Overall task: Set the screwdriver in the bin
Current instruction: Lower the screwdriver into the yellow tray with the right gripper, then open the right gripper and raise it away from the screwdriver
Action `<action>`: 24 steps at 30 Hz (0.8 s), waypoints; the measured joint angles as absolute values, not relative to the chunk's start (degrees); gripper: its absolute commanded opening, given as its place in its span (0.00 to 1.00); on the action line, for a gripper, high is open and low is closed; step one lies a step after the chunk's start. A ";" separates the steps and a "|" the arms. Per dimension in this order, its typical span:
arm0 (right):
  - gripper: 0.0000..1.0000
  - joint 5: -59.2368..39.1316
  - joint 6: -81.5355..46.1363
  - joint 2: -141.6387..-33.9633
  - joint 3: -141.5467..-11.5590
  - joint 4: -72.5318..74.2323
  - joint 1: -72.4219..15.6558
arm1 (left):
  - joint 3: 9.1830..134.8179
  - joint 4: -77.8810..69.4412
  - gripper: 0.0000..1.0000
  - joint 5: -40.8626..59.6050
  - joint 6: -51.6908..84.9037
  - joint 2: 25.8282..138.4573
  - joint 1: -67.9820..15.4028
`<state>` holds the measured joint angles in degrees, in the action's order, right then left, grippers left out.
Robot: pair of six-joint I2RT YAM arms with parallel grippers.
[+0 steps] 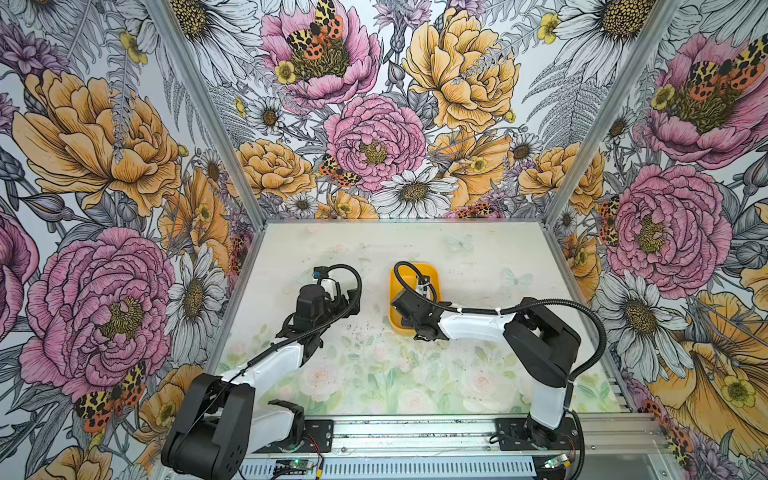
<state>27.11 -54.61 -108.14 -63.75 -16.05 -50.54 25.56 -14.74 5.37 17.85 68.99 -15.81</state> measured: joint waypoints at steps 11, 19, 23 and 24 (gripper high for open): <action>0.60 27.14 -54.00 -108.14 -63.77 -16.01 -50.54 | 25.56 -14.76 0.99 5.37 17.82 68.99 -15.81; 0.64 27.24 -52.40 -107.28 -63.77 -16.21 -50.54 | 25.56 -14.74 0.99 5.37 17.80 69.01 -15.81; 0.66 27.66 -50.87 -105.38 -64.03 -17.02 -50.54 | 25.56 -14.74 0.99 5.37 17.80 69.10 -15.81; 0.67 27.94 -50.24 -104.73 -64.18 -17.34 -50.54 | 25.56 -14.74 0.99 5.37 17.80 69.10 -15.81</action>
